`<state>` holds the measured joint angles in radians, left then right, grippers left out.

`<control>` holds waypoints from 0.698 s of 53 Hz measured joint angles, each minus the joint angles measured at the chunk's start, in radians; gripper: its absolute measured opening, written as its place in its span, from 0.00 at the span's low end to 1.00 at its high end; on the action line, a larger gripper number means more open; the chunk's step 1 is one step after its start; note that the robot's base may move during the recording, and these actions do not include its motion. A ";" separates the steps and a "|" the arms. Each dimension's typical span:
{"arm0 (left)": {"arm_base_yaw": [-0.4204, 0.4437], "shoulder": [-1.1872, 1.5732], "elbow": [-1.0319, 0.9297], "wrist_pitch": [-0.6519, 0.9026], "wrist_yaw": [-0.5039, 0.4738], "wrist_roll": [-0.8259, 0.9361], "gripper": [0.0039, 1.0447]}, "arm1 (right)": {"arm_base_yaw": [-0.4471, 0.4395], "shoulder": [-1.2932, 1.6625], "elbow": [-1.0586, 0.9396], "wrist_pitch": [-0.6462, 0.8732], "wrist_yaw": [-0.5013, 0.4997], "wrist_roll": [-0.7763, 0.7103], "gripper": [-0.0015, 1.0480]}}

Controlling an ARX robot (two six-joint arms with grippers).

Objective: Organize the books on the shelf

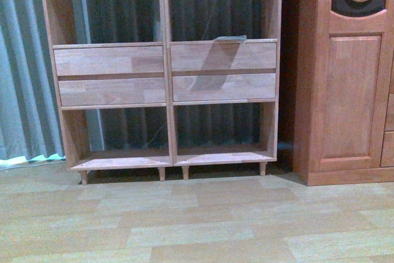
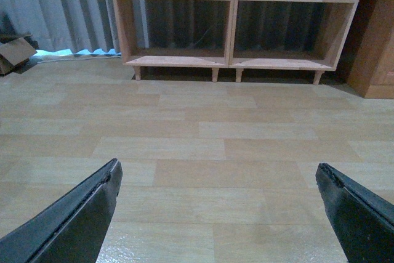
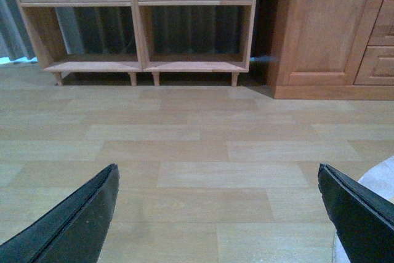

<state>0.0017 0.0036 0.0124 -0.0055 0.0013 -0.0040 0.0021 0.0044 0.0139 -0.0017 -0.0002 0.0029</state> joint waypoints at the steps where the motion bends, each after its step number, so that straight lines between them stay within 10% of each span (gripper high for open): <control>1: 0.000 0.000 0.000 0.000 0.000 0.000 0.93 | 0.000 0.000 0.000 0.000 0.000 0.000 0.93; 37: 0.000 0.000 0.000 0.000 0.000 0.000 0.93 | 0.000 0.000 0.000 0.000 0.000 0.000 0.93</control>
<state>0.0017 0.0032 0.0124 -0.0055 0.0013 -0.0040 0.0021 0.0044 0.0139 -0.0017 -0.0002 0.0029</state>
